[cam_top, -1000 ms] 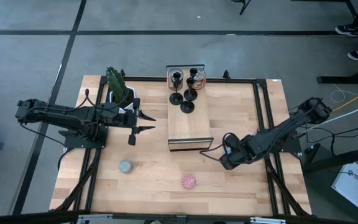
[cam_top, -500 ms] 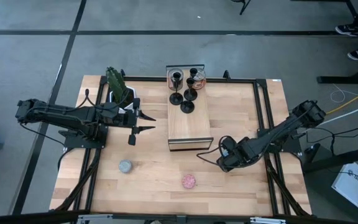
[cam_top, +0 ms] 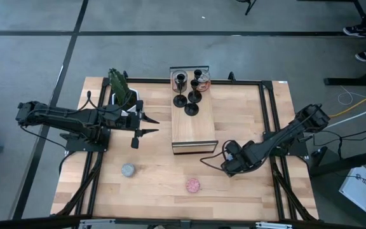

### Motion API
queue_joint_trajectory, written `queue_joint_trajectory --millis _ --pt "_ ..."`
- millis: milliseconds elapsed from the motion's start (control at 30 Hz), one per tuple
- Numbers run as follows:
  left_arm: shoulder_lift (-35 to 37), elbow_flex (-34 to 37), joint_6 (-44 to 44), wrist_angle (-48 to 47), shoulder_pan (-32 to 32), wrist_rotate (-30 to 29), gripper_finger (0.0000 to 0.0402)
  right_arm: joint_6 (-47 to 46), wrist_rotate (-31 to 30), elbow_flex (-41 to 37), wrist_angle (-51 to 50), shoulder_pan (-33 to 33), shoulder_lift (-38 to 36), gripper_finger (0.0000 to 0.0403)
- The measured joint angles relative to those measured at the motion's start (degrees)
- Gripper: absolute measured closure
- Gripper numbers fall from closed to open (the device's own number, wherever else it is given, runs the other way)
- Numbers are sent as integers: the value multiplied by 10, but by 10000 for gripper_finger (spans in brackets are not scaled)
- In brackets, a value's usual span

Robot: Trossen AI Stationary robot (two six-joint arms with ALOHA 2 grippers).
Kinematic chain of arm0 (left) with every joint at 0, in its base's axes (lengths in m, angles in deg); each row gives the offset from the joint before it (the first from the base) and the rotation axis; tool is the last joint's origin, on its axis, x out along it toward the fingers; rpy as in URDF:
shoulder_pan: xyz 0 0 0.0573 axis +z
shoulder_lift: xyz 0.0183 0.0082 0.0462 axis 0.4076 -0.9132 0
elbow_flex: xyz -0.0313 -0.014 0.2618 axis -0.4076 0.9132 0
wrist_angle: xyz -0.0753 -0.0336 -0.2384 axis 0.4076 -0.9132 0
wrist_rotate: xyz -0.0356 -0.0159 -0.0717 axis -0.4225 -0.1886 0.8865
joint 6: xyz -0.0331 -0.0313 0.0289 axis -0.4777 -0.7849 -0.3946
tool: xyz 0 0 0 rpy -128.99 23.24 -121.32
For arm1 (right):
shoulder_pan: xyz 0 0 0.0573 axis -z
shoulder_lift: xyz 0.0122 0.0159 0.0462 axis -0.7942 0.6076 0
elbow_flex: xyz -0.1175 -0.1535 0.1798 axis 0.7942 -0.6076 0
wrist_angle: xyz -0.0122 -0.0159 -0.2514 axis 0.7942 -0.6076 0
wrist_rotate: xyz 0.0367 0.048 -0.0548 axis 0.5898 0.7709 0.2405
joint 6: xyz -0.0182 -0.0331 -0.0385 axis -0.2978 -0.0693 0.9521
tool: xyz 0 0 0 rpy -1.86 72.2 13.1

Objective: Pick & Place candle stick holders
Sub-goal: Put the small blue scented candle on the shelf

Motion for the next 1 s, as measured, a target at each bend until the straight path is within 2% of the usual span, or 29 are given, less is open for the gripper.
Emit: queue_joint_trajectory --millis 567,700,900,1000 --pt "0 0 0 0 0 0 277 17 7 0 44 0 33 31" --pt "0 0 0 0 0 0 279 29 25 0 47 0 33 54" --pt "0 0 0 0 0 0 277 32 35 1 47 0 33 116" --pt "0 0 0 0 0 0 278 31 44 1 47 0 32 118"
